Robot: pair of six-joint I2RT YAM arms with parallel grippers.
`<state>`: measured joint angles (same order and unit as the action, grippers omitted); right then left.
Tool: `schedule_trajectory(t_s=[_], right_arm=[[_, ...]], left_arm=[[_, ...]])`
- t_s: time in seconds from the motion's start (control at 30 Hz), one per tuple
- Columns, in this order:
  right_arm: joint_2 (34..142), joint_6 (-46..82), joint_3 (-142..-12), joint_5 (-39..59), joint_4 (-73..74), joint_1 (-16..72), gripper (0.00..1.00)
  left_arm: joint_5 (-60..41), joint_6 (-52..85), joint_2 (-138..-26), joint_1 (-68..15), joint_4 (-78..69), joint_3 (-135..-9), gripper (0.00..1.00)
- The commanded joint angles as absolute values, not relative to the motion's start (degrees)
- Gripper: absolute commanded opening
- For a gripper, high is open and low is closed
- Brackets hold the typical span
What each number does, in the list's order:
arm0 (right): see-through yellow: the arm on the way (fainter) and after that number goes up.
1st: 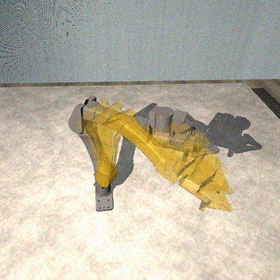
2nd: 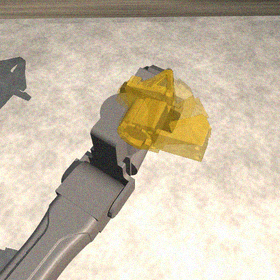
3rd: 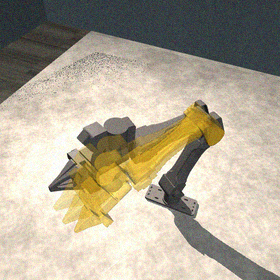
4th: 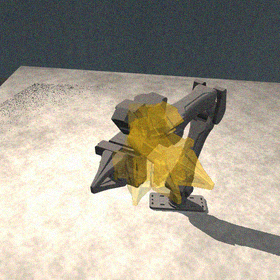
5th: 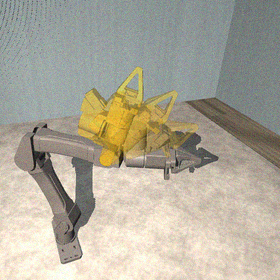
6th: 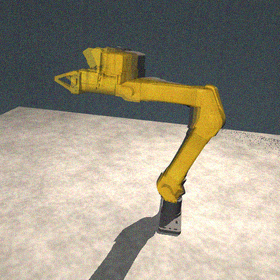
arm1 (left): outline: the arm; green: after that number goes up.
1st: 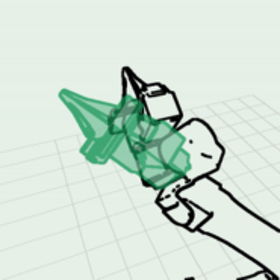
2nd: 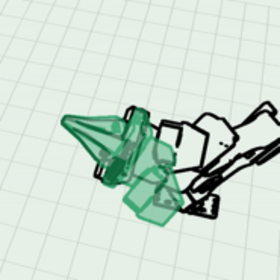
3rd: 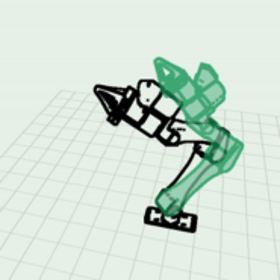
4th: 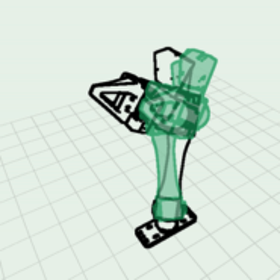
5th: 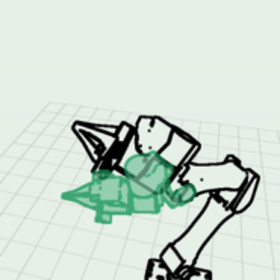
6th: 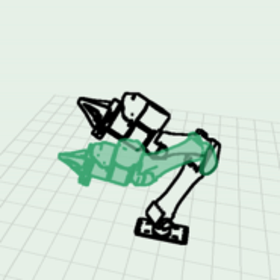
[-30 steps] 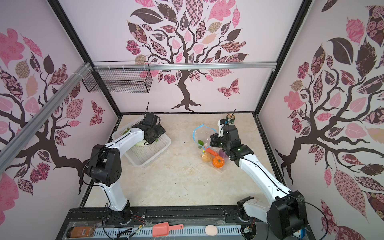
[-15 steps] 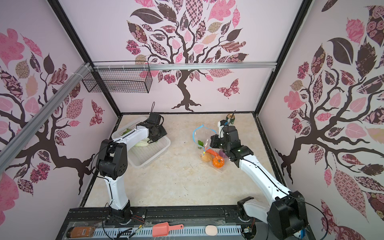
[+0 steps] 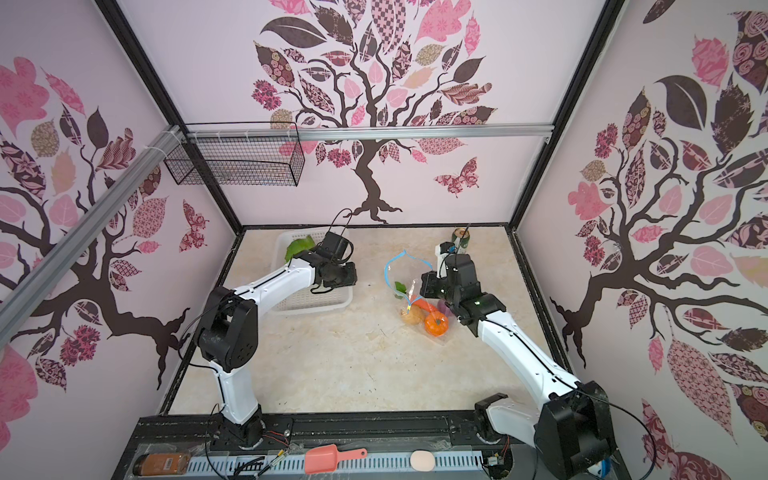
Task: Place the food in the zip-top bag and seal the zipper
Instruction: 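Lower the left gripper onto the wrinkled orange roll and close on it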
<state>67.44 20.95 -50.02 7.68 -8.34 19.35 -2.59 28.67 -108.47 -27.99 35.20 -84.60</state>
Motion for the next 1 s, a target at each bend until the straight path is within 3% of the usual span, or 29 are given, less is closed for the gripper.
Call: schedule_trajectory(t_s=[0.0,0.07,0.17,0.23,0.57,0.97], right_arm=[[65.4,20.5,-50.2,7.7,-8.3,19.0,0.00],[65.4,20.5,-50.2,7.7,-8.2,19.0,0.00],[65.7,20.6,-50.4,8.0,-7.9,19.0,0.00],[66.0,20.6,-50.5,8.3,-7.8,19.0,0.00],[65.3,21.1,-50.0,9.2,-7.0,19.0,0.00],[63.2,21.1,-49.9,9.7,-8.3,19.0,0.00]], left_arm=[[-4.8,25.1,-104.6,-28.0,37.3,-80.0,0.39],[-4.8,24.0,-102.5,-28.4,37.9,-77.4,0.44],[-2.6,24.0,-99.5,-28.3,40.4,-76.2,0.60],[-1.0,24.4,-97.6,-28.2,40.8,-76.2,0.63],[-0.7,27.4,-98.4,-20.6,33.8,-84.0,0.65],[2.7,26.2,-117.9,-16.3,35.8,-105.5,0.64]])
